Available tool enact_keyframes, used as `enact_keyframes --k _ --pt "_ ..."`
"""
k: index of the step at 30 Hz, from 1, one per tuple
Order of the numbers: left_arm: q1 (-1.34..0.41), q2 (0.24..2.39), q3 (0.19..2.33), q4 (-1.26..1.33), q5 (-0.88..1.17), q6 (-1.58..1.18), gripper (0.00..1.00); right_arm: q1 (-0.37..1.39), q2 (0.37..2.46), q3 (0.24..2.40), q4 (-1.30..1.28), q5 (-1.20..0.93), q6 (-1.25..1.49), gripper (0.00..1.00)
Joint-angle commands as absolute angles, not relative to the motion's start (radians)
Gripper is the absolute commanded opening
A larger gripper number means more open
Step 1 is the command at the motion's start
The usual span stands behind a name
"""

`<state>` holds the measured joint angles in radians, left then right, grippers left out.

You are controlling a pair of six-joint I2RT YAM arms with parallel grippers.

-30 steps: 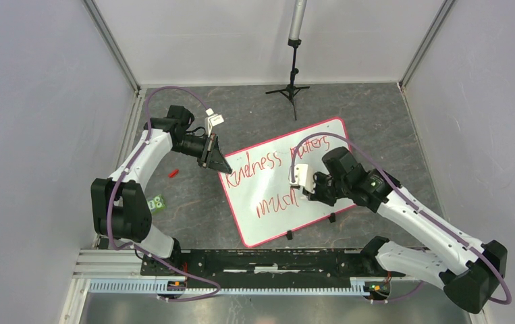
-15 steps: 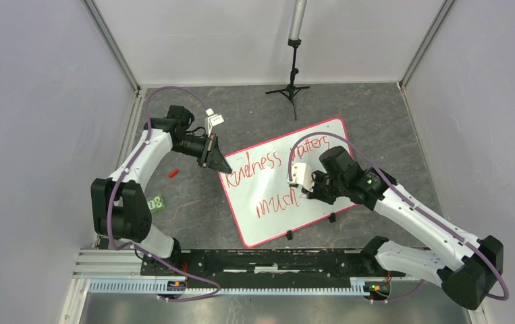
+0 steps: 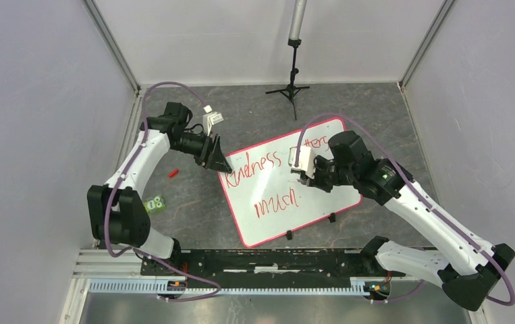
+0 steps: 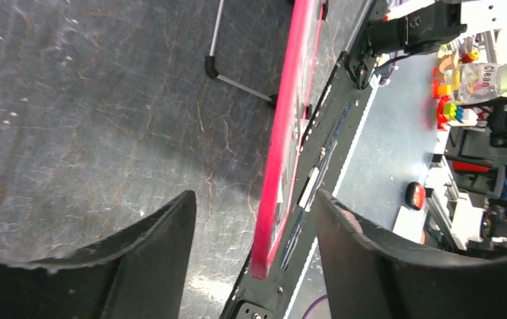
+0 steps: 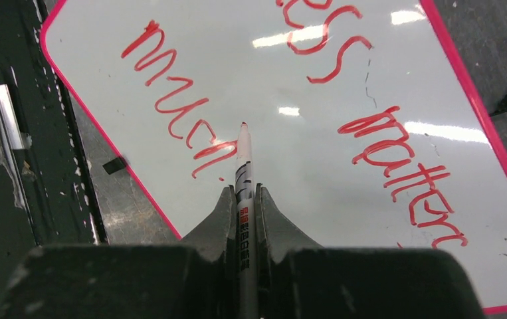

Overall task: Write a sentence on the whiteboard
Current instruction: Pick up the pen cap from the center of the board.

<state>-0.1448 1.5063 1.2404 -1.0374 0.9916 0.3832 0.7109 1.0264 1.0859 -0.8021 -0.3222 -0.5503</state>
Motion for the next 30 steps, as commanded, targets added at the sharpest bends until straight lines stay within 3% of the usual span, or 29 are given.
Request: enact_keyframes --k 1,5,9,13,19,30 --pt "-0.109 1.417 1.353 -1.019 0.967 0.381 0.77 0.708 1.023 1.147 -0.723 -0.386 -0.484 0.00" --pt "0.026 1.362 1.422 -1.026 0.957 0.384 0.89 0.706 1.024 1.152 -0.676 -0.385 -0.446 0.00" --pt "0.228 1.369 1.448 -1.094 0.904 0.504 0.90 0.702 1.046 1.186 -0.658 -0.373 -0.424 0.00" --pt "0.358 1.419 1.396 -1.137 0.774 0.689 0.86 0.668 1.069 1.213 -0.649 -0.415 -0.411 0.00" --pt "0.375 1.508 1.265 -1.013 0.547 0.830 0.76 0.606 1.101 1.234 -0.642 -0.502 -0.399 0.00" --pt "0.375 1.686 1.151 -0.836 0.541 1.012 0.67 0.558 1.132 1.258 -0.654 -0.572 -0.384 0.00"
